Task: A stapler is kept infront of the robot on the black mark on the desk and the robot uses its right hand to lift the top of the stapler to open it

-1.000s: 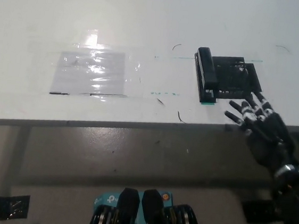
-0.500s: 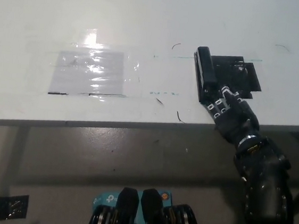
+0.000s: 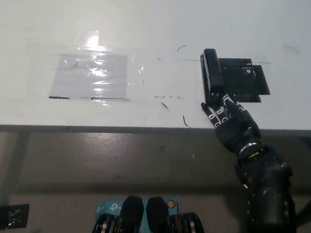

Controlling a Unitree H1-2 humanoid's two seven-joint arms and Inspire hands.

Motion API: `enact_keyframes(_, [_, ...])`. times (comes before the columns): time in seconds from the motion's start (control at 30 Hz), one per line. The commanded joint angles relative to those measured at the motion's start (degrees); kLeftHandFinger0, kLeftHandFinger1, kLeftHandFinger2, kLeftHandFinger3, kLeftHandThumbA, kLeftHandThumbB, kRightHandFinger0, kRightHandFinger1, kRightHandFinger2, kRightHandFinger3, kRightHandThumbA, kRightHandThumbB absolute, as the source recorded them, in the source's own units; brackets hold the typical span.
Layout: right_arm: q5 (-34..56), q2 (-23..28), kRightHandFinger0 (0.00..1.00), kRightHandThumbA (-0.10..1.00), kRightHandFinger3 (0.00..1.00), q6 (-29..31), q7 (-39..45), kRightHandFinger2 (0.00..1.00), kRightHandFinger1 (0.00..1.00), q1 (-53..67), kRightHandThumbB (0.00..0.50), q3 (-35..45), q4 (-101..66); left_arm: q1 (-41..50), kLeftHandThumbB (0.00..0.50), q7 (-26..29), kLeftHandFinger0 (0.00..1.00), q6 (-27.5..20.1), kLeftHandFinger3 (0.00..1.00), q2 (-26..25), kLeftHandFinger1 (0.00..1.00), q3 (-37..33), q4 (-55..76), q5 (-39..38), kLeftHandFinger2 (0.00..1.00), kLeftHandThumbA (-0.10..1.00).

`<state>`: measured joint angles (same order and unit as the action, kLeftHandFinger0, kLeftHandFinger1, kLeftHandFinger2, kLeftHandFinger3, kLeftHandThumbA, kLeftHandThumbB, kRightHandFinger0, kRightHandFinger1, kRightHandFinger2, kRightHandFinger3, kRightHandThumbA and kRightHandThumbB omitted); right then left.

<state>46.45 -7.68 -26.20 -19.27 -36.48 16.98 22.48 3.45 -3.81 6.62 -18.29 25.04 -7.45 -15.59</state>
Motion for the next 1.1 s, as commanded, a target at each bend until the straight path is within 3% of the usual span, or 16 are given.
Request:
enact_keyframes(0.0, [-0.92,-0.88,0.71,0.26,1.0,-0.26,2.18,0.92,0.76,-1.91,0.0,0.3,0.43,-0.37,0.127,0.05,0.5,-0.1,0.86,-1.81,0.6,0.06,1.64,0.07,0.72,0.39])
enact_keyframes(0.1, [-1.01,-0.89,0.72,0.25,1.0,-0.18,2.28,0.89,0.76,-2.06,0.0,0.65,0.71,-0.19,0.123,0.3,0.51,0.05,0.86,-1.65,0.59,0.14,1.83,0.15,0.71,0.38])
enact_keyframes(0.27, [-1.74,-0.68,0.63,0.25,1.0,0.67,1.46,0.89,0.72,-5.06,0.0,1.29,2.07,0.3,0.11,-0.21,0.5,0.33,0.91,-1.79,0.61,-0.28,1.67,0.43,0.75,0.39])
enact_keyframes(0.43, [-1.46,-1.18,0.66,0.21,1.0,0.85,1.48,0.97,0.8,-10.28,0.0,1.78,2.69,1.22,0.133,-0.01,0.53,0.49,0.88,-1.2,0.61,-0.04,1.78,0.12,0.74,0.39])
enact_keyframes(0.5, [-2.8,-0.94,0.6,0.22,1.0,1.23,1.27,0.86,0.69,-13.21,0.002,1.37,3.95,1.43,0.112,-0.1,0.55,0.65,0.89,-1.16,0.61,-0.16,2.1,0.09,0.73,0.38])
enact_keyframes(0.57, [-2.9,-0.76,0.59,0.23,1.0,1.36,2.3,0.89,0.7,-14.53,0.0,1.34,4.61,1.35,0.111,0.04,0.54,0.65,0.89,-1.2,0.61,-0.23,1.89,0.29,0.74,0.38])
enact_keyframes(0.7, [-2.44,-1.26,0.53,0.17,0.97,1.49,1.46,0.82,0.67,-20.97,0.037,2.4,7.02,1.99,0.111,-0.38,0.53,0.38,0.88,-0.98,0.6,-0.03,1.71,-0.28,0.74,0.36])
enact_keyframes(0.9, [-5.06,-1.07,0.41,0.15,0.9,1.93,1.96,0.73,0.54,-26.33,0.048,1.01,9.01,2.93,0.092,-0.37,0.53,0.51,0.9,-0.9,0.61,-0.3,2.02,0.19,0.74,0.39])
enact_keyframes(0.97, [-5.14,-1.34,0.43,0.15,0.88,1.54,2.01,0.73,0.54,-27.89,0.053,0.88,8.64,3.12,0.112,-0.27,0.55,0.72,0.89,-0.79,0.61,-0.14,2.29,-0.02,0.75,0.38])
enact_keyframes(1.07, [-5.32,-1.8,0.45,0.15,0.9,0.48,1.3,0.74,0.56,-28.96,0.046,0.83,7.09,3.5,0.102,-0.2,0.55,0.95,0.89,-0.64,0.62,-0.09,2.85,-0.12,0.76,0.38])
